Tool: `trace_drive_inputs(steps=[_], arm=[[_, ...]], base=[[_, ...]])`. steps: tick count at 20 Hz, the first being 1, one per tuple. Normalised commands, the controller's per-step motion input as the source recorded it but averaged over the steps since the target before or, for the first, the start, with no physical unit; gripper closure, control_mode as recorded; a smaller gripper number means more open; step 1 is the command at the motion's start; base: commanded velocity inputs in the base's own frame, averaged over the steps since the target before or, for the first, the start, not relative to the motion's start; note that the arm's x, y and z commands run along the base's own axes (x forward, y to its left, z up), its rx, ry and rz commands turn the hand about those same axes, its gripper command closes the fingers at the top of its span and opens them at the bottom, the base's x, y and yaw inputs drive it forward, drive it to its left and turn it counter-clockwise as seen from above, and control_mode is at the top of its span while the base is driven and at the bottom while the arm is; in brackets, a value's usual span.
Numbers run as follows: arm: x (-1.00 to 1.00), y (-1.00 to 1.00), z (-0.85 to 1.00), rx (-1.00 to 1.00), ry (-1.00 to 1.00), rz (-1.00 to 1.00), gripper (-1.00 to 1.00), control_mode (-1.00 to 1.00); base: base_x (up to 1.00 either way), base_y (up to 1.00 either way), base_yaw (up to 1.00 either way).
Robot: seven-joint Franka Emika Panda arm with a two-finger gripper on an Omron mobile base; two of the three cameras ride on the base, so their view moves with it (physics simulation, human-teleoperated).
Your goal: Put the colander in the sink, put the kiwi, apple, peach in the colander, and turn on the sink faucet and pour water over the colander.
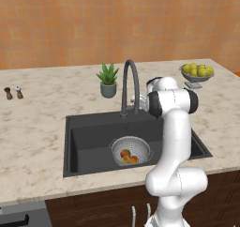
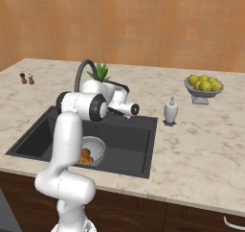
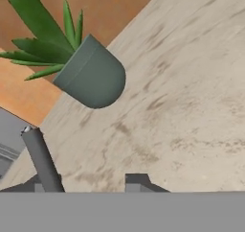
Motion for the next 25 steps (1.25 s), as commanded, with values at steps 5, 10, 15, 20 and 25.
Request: trace_drive_inputs(steps=[5,10,15,20,25], arm=[[-0.04,-1.00,-0.08,0.02,-0.01,-0.03,1.00,-1.00],[-0.11,-0.98,-0.12,0.02,0.00,-0.03,1.00,-1.00],[-0.23,-0.99,-0.18,0.04,0.00,-0.02,1.00,-1.00],[-0.11,-0.77,-0.03,0.08,0.00,0.00,1.00,-1.00],[-0.01,-0.46,0.00,0.07,0.00,0.00,1.00,-1.00]], base=[[0.00,0.00,0.00],[0.00,0.00,0.00],[0.00,0.00,0.00],[0.00,0.00,0.00],[0.00,0.00,0.00]])
